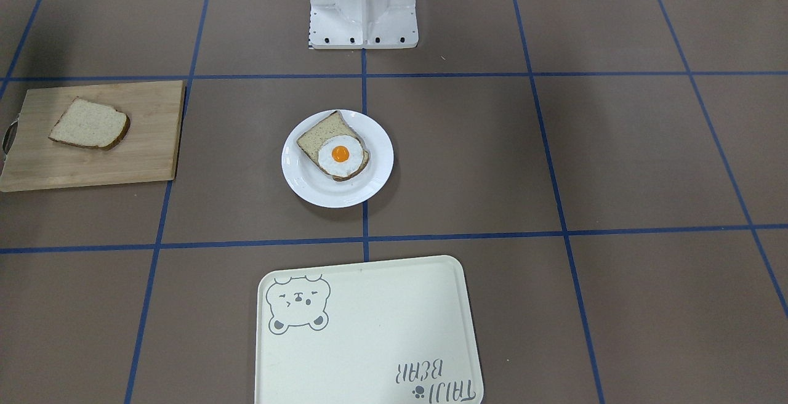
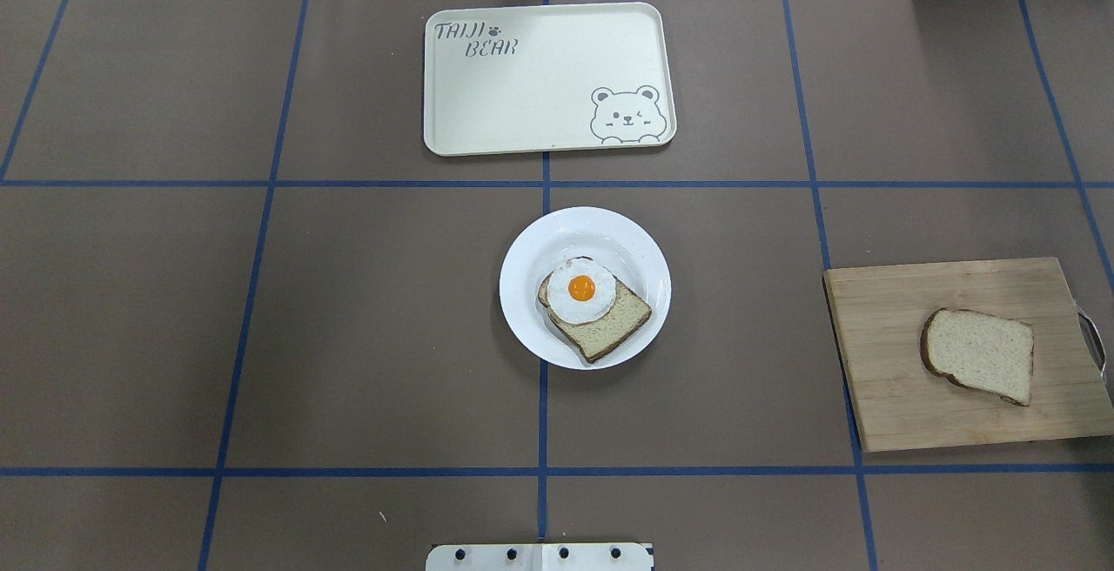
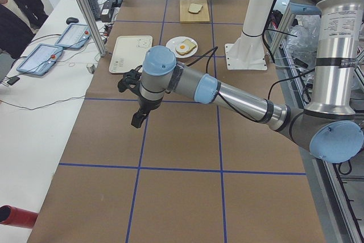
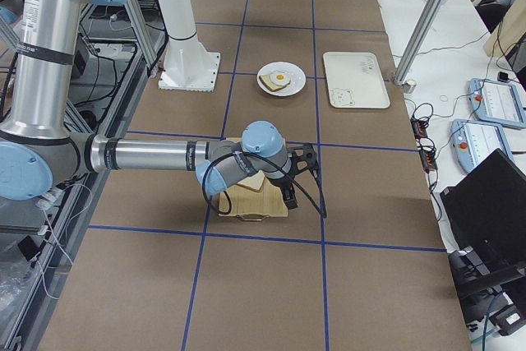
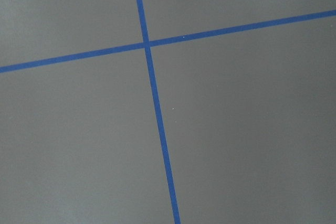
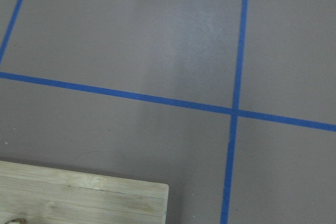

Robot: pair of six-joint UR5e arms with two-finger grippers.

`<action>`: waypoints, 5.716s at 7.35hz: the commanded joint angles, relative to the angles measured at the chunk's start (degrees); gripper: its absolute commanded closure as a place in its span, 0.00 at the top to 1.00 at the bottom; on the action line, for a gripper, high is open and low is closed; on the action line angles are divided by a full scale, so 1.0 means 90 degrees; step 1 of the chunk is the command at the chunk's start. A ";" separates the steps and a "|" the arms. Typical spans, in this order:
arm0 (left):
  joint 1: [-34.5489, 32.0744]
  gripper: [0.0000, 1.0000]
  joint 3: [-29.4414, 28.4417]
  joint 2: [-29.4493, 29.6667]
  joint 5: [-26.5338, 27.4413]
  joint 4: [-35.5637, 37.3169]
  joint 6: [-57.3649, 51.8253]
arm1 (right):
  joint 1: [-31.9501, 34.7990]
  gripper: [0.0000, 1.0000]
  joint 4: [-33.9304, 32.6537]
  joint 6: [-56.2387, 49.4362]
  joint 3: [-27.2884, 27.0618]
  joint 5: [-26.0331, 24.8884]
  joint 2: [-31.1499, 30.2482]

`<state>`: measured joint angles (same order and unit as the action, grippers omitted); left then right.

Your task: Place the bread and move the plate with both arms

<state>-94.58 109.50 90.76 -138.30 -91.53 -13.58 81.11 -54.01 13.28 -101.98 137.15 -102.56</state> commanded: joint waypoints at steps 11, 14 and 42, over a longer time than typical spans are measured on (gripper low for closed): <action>0.0002 0.99 -0.0047 -0.0251 -0.0005 -0.0709 0.0015 | -0.4158 0.72 0.2896 0.6474 0.0032 -0.3305 -0.1298; 0.0002 0.99 -0.0047 -0.0261 -0.0005 -0.0709 0.0015 | -0.4431 0.61 0.3013 0.6493 0.0100 -0.3655 -0.1426; 0.0002 0.99 -0.0086 -0.0515 -0.0337 -0.0709 0.0025 | -0.4466 0.00 -0.0191 0.9976 -0.1334 -0.3933 0.2289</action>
<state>-94.58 108.89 86.13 -141.32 -97.91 -13.43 46.68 -45.74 99.17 -111.22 109.33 -87.01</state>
